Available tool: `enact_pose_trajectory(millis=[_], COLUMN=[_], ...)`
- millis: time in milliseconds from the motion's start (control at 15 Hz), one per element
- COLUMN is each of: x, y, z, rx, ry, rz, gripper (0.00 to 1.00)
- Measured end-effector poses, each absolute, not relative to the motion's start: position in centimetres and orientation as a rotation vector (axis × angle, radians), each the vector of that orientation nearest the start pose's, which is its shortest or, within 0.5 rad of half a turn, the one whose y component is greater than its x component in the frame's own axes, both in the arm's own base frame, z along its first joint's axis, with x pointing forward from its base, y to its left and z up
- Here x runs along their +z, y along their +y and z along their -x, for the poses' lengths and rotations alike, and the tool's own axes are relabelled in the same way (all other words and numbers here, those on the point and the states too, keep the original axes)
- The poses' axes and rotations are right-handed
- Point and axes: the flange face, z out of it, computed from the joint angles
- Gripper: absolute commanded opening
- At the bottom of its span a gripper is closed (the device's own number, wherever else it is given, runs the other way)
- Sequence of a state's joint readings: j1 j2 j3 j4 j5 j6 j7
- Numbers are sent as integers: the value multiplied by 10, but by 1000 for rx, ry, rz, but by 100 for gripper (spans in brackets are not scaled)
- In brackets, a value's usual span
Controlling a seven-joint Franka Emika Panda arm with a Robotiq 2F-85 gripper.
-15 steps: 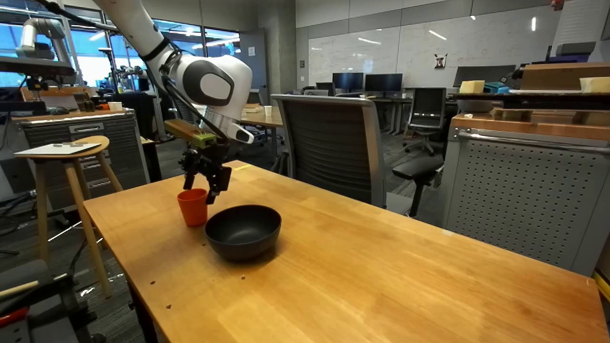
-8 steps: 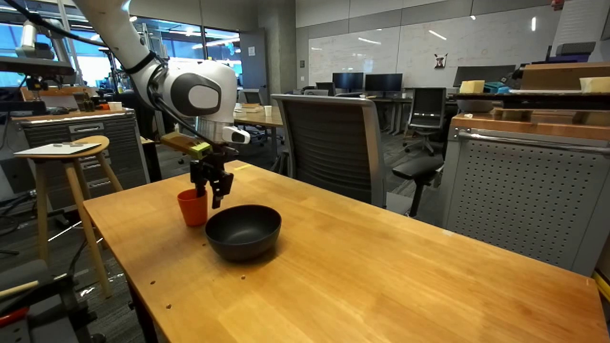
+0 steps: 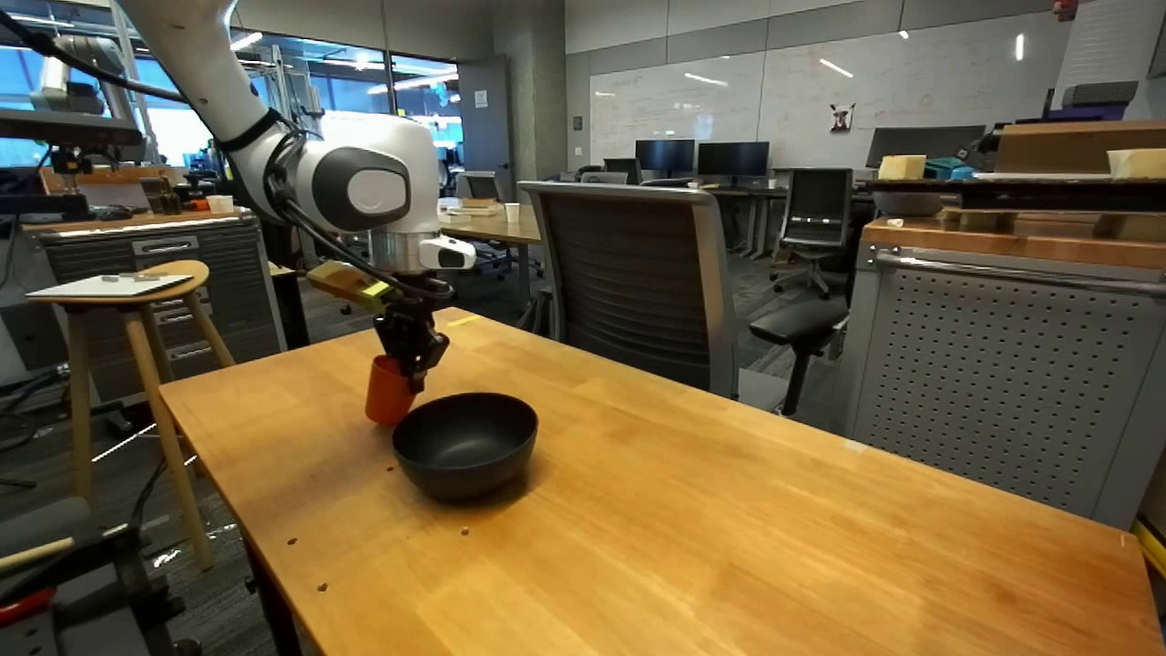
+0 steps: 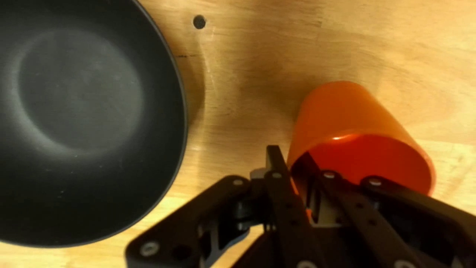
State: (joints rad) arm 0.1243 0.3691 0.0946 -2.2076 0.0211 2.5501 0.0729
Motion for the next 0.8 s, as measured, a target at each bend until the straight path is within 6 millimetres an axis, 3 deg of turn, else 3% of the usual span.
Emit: enact_pose_trajectory(millis=[267,667,800], x=[234,301,312], y=[103,21,-4], z=[-533,-518,-509], rx=[-30,-278,-323], ry=[-99,289,447], rz=[3102,3159,3172], gripper=[1,1,1])
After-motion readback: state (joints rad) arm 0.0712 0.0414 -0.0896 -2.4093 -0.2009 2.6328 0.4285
